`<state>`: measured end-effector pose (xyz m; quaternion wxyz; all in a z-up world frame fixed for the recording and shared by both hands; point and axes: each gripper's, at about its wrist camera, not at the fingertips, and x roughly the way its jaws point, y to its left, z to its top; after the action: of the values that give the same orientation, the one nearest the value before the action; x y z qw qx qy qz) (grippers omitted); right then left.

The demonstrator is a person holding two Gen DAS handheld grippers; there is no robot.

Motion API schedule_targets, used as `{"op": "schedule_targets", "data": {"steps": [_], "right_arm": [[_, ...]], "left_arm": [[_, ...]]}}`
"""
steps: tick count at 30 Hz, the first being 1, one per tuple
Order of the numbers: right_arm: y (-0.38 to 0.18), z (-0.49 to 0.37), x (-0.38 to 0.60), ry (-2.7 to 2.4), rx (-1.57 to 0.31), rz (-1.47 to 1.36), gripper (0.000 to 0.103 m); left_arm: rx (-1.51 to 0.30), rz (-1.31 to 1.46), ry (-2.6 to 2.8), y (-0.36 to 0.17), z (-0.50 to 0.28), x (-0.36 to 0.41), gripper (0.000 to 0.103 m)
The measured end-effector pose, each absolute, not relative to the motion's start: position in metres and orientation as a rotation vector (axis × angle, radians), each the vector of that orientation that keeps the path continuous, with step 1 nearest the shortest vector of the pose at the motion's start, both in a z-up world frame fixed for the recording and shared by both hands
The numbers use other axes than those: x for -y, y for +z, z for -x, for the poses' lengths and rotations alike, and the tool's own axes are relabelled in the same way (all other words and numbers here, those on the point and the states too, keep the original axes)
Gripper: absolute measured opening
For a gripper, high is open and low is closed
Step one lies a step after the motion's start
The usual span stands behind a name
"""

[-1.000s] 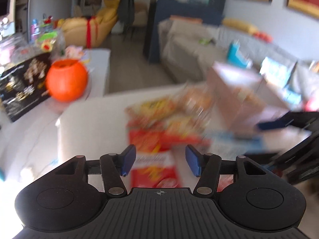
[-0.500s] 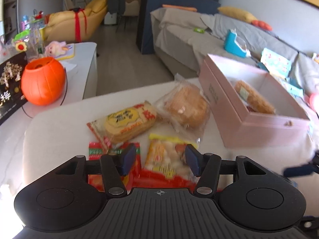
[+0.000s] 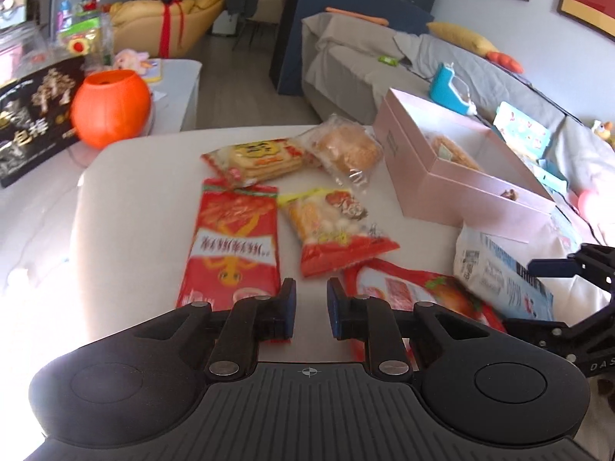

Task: Organize snacks
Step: 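Reach both grippers back toward the remaining snack packets on the table, then grasp the thin yellow-and-red snack stick packet with the left gripper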

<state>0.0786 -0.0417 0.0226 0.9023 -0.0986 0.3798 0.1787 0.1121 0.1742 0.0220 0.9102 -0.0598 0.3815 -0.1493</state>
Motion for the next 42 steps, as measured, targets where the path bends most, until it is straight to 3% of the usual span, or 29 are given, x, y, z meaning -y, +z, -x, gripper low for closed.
{"op": "schedule_targets", "data": {"steps": [9, 18, 23, 25, 32, 35, 36, 42], "right_arm": [[0.019, -0.068, 0.018, 0.445, -0.752, 0.190, 0.089], [0.024, -0.064, 0.064, 0.285, -0.706, 0.115, 0.089], [0.011, -0.071, 0.099, 0.185, -0.726, 0.016, 0.089], [0.005, -0.073, 0.111, 0.198, -0.735, -0.092, 0.092], [0.000, -0.074, 0.114, 0.200, -0.728, -0.116, 0.093], [0.000, -0.075, 0.113, 0.198, -0.727, -0.112, 0.094], [0.000, -0.075, 0.112, 0.197, -0.727, -0.110, 0.094], [0.000, -0.074, 0.111, 0.196, -0.727, -0.105, 0.096]], "left_arm": [[-0.676, 0.086, -0.259, 0.055, -0.136, -0.147, 0.024], [-0.744, -0.266, -0.224, 0.021, -0.170, -0.064, 0.032], [-0.778, -0.218, -0.279, 0.021, -0.175, -0.065, 0.045], [-0.790, -0.187, -0.323, 0.022, -0.177, -0.069, 0.055], [-0.731, -0.043, -0.274, 0.037, -0.171, -0.102, 0.053], [-0.815, -0.059, -0.234, 0.024, -0.181, -0.110, 0.053], [-0.823, -0.052, -0.241, 0.021, -0.183, -0.112, 0.057], [-0.830, -0.013, -0.267, 0.014, -0.191, -0.116, 0.060]]}}
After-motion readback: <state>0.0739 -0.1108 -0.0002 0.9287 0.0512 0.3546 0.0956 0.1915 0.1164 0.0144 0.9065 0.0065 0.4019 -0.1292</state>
